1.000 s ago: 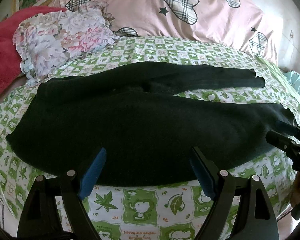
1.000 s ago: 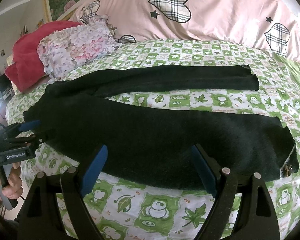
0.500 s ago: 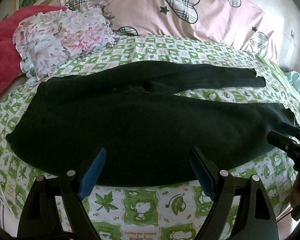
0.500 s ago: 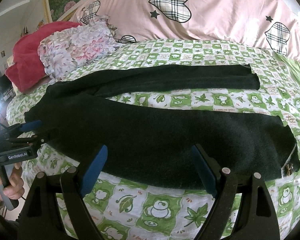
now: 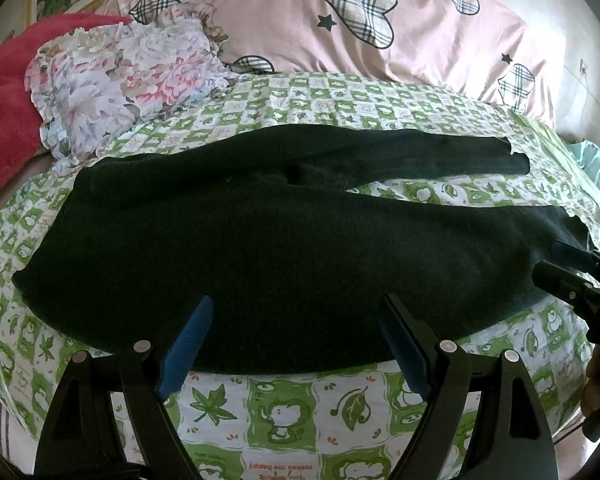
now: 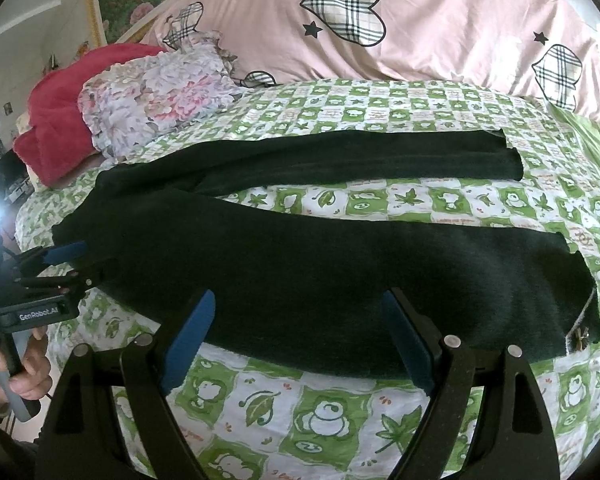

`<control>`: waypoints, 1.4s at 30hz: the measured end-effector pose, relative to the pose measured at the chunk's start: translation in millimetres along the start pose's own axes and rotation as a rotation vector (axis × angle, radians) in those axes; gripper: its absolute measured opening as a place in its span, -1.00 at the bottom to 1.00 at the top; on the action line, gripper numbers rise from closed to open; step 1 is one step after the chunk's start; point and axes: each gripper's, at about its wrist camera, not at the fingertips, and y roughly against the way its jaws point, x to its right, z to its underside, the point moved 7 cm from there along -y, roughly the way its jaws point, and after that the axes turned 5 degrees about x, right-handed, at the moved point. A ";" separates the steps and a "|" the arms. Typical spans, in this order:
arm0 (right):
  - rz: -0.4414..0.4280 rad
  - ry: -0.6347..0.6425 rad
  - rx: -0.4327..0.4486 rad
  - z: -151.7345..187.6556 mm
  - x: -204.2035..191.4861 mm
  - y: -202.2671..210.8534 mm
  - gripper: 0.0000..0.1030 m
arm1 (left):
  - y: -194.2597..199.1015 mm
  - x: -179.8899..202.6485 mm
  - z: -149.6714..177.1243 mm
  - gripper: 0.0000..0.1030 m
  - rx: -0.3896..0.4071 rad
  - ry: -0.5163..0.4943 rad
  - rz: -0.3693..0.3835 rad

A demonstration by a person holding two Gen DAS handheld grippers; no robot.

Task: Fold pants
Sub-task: 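Position both grippers above the waistband of the black pants, then grasp the waistband edge with the left gripper while the right gripper grasps it too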

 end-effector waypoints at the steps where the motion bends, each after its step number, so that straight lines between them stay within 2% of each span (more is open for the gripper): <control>1: -0.001 0.000 0.000 -0.2 0.2 0.0 0.66 | 0.0 -0.1 0.0 0.66 0.000 0.001 0.001; 28: -0.010 -0.013 0.016 -5.9 -5.7 6.7 0.66 | 2.4 1.1 -4.1 0.66 -0.005 -0.003 0.020; 42: 0.006 -0.064 0.034 -21.6 22.9 6.6 0.66 | -6.6 7.9 -39.5 0.66 0.009 -0.046 0.046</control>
